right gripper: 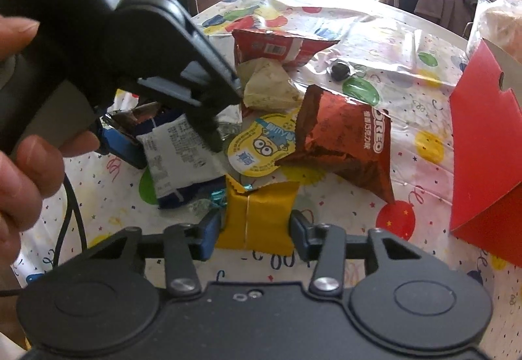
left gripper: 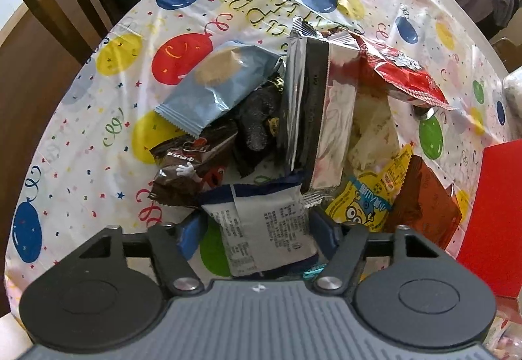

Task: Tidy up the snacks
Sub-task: 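Close the left gripper on the white-and-blue biscuit packet and lift it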

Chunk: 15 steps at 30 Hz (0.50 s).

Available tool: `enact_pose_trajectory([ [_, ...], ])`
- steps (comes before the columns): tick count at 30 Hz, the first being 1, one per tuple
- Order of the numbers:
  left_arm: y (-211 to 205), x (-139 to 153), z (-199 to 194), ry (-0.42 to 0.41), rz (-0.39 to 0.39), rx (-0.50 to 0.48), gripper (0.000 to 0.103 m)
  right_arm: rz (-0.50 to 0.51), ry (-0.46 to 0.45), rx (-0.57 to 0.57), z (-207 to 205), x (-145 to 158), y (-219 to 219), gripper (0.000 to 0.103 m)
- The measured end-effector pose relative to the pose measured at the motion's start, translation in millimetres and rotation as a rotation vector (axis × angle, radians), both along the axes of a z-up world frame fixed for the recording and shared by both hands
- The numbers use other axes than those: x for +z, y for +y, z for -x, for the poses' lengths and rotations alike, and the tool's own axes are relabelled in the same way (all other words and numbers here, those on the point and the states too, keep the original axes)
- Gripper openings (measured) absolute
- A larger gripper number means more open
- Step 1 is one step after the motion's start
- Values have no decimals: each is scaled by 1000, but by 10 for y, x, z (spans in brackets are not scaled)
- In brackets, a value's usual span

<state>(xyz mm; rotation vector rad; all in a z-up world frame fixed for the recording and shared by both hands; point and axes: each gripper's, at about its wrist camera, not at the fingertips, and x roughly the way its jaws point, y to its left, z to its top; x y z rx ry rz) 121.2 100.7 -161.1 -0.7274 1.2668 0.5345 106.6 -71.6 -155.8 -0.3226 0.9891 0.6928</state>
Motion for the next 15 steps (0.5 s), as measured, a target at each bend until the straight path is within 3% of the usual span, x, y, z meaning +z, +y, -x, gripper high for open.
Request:
enact_pose_trajectory([
  [5,19,23,64,-6,-9,-15,52,-13,-4,-12,10,23,-16,40],
  [15,114,28,281,-41,53,-37,48,-42,15,-66,119,85,-89,39],
])
